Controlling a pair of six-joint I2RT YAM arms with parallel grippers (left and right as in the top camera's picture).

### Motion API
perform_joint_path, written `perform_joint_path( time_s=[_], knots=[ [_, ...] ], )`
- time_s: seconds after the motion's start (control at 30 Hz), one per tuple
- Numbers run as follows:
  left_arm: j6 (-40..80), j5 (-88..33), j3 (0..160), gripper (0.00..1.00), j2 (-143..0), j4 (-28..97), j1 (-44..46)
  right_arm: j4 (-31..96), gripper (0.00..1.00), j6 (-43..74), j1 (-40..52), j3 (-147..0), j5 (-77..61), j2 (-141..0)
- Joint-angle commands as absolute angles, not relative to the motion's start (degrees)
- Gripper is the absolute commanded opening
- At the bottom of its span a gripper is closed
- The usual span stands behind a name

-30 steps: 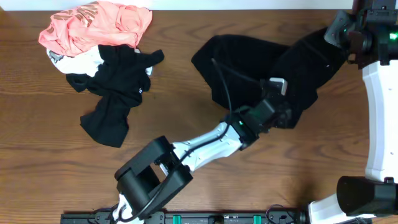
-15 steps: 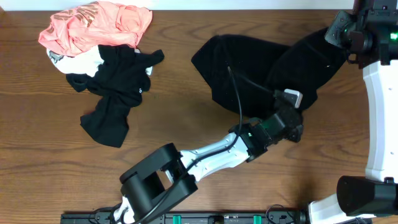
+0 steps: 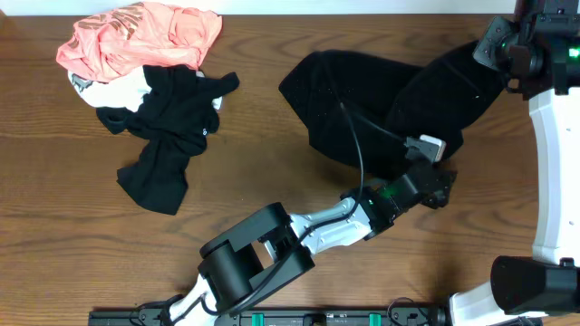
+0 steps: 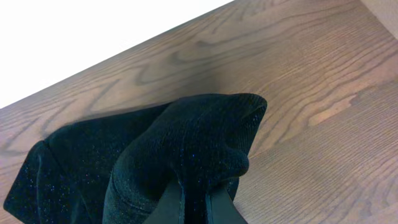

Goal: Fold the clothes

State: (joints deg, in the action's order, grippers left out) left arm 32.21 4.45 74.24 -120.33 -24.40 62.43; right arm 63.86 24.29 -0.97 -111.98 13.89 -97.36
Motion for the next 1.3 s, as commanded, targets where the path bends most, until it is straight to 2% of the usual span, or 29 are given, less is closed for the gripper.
perform_joint_path(
  time_s=[0.0,0.07,0.23,0.6,0.77,0.87,0.93,1.0,1.1,1.13,1.2,1.27],
  knots=[
    [22.83,5.23,74.32,0.84,-120.25,-25.82,62.5,63.7,0.01,23.51,-1.21,-113.51,14.72,-96.66],
    [17.21,5.21,74.32,0.9,-120.25,-26.63,62.5,63.68,0.01,23.53,-1.21,-113.51,14.39,-96.66],
    [7.94,5.21,74.32,0.92,-120.81,-26.74,62.5,63.68,0.01,23.53,-1.21,-113.51,12.84,-96.66],
    [0.71,5.52,74.43,0.92,-126.15,-33.56,62.5,63.66,0.01,23.51,-1.17,-113.51,11.77,-96.66],
    [-1.96,12.75,74.56,0.91,-127.61,-34.81,62.43,63.44,0.01,23.51,-1.17,-113.51,11.77,-96.66],
    [-1.91,18.7,74.56,0.72,-127.66,-33.71,62.08,63.44,0.01,23.49,-1.17,-113.51,11.77,-96.66],
    [-1.93,22.02,74.56,0.44,-127.66,-32.97,61.71,63.46,0.01,23.49,-1.17,-113.51,11.77,-96.66],
    [-1.91,26.7,74.56,0.26,-127.66,-31.48,61.21,63.44,0.01,23.49,-1.17,-113.51,11.77,-96.66],
    [-1.91,31.7,74.56,0.19,-127.66,-29.43,60.27,63.44,0.01,23.51,-1.17,-113.51,11.77,-96.66],
    [-1.91,33.21,74.54,0.12,-127.63,-28.56,59.86,63.44,0.01,23.51,-1.17,-113.51,11.77,-96.66],
    [-1.91,35.07,74.56,0.06,-127.61,-26.96,59.24,63.42,0.01,23.51,-1.17,-113.51,11.77,-96.66],
    [-1.91,35.64,74.56,0.06,-127.5,-24.99,58.65,63.44,0.01,23.49,-1.17,-113.51,11.77,-96.66]
  ],
)
